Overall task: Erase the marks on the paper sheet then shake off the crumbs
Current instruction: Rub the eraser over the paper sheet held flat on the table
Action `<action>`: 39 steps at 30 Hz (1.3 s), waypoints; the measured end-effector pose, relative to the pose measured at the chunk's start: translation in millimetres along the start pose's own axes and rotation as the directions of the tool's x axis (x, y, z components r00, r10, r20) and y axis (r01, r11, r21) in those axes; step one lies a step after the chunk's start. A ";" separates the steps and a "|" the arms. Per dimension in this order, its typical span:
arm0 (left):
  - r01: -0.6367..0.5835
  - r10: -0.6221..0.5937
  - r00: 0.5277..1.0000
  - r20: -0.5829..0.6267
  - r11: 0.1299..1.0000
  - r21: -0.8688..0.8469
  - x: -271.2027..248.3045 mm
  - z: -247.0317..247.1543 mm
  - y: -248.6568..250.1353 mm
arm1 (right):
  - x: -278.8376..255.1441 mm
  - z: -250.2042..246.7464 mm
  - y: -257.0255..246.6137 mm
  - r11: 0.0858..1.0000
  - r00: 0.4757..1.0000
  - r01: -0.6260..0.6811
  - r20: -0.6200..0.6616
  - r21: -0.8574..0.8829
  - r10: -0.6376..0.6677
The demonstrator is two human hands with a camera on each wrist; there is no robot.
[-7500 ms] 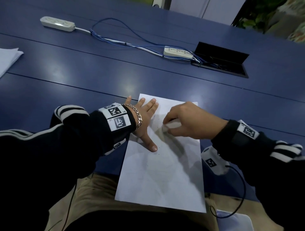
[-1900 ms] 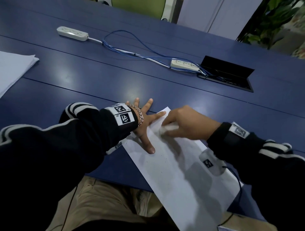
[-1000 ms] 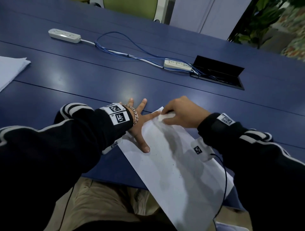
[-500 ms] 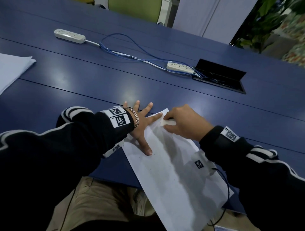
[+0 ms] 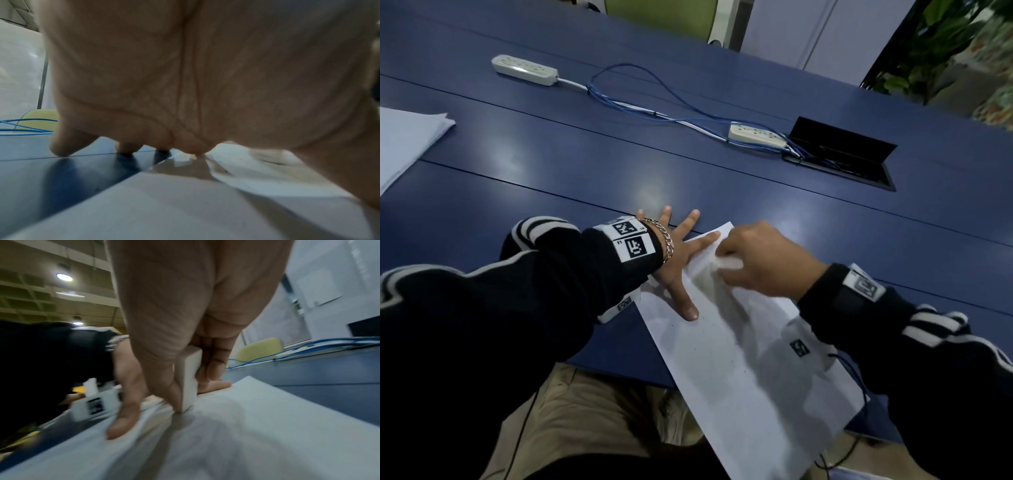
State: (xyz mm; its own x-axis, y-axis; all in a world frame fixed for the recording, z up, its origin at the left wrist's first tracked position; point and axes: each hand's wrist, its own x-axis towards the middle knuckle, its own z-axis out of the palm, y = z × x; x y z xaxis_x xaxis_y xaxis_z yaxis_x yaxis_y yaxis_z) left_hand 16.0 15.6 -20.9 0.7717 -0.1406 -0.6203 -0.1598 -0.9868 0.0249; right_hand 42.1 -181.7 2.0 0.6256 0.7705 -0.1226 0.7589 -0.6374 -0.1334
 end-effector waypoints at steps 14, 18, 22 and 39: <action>0.006 -0.006 1.000 0.026 1.000 0.010 4.1 -1.4 1.8 | -7.4 -5.8 -16.5 0.999 0.999 -0.026 0.037 -0.044 0.027; 0.017 -0.019 0.999 0.043 0.999 0.031 3.9 -1.9 1.9 | -20.5 -1.6 -23.7 0.996 0.990 0.004 0.139 -0.090 0.008; 0.010 -0.012 0.998 0.053 0.999 0.031 3.3 -3.3 1.7 | -29.2 -6.6 -2.2 0.995 0.995 -0.077 0.064 0.057 0.074; -0.165 0.123 0.938 -0.324 0.981 -0.105 -16.0 -15.4 -38.6 | -146.6 -27.3 16.9 0.927 0.943 -0.238 -0.159 0.290 0.291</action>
State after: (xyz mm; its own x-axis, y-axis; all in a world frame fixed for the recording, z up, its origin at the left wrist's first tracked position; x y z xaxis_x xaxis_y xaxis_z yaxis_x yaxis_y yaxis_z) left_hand 19.3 54.8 0.1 0.9036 -0.2791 -0.3251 -0.2193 -0.9531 0.2087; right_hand -31.9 -305.2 44.6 0.8400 0.5425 0.0020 0.5026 -0.7768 -0.3793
